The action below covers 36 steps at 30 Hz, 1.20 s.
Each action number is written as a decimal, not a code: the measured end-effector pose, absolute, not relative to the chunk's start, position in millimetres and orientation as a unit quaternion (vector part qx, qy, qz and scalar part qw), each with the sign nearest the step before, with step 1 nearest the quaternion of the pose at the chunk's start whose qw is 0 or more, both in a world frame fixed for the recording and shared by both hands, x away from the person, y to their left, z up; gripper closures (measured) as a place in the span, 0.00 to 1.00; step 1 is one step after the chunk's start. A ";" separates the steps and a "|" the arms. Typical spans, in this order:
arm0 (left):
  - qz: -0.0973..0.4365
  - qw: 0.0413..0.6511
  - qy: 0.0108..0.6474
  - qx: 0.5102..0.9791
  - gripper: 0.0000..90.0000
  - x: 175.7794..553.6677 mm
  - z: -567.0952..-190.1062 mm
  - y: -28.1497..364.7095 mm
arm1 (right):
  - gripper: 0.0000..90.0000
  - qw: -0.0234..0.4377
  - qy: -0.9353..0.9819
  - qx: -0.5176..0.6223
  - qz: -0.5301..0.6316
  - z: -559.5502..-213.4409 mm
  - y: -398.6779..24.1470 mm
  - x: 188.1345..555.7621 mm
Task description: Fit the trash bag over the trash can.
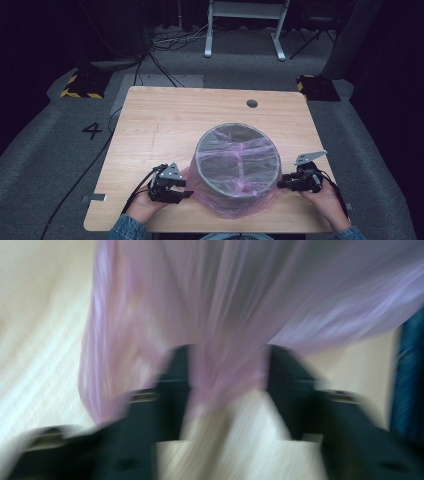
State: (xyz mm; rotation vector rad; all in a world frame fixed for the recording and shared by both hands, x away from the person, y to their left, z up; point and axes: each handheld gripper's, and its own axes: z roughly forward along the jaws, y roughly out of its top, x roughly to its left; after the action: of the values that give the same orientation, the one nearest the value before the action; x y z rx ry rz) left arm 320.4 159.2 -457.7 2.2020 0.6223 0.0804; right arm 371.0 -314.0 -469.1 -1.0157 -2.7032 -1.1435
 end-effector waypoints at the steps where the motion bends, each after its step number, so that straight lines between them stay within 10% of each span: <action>1: 0.036 0.431 0.242 0.869 0.42 318.3 -452.3 160.2 | 0.49 0.009 -0.867 -0.321 -0.382 -464.0 -315.3 367.9; 7: 0.062 0.487 0.229 0.841 0.39 323.4 -426.0 156.5 | 0.43 -0.027 -0.853 -0.235 -0.464 -422.7 -304.3 351.8; 14: 0.070 0.445 0.209 0.868 0.99 329.6 -437.7 135.9 | 1.00 -0.027 -0.886 -0.208 -0.413 -426.2 -273.7 360.4; 23: 0.087 0.449 0.227 0.860 1.00 334.0 -442.4 134.6 | 1.00 -0.008 -0.873 -0.241 -0.423 -440.8 -277.9 370.0; 28: 0.094 0.451 0.232 0.857 0.83 331.9 -446.6 137.5 | 0.66 -0.009 -0.858 -0.259 -0.444 -438.8 -286.1 369.1; 34: 0.095 0.457 0.248 0.849 0.84 330.7 -448.2 149.1 | 0.42 -0.039 -0.845 -0.249 -0.473 -421.6 -303.7 357.3; 36: 0.104 0.466 0.252 0.842 0.67 329.1 -446.6 153.9 | 0.38 -0.046 -0.837 -0.262 -0.478 -415.1 -309.5 355.6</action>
State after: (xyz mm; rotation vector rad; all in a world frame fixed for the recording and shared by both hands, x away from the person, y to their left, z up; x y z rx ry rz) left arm 329.1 153.9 -446.6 2.0667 0.6189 0.2550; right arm 355.6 -309.5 -415.1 -0.8475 -2.7101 -1.5456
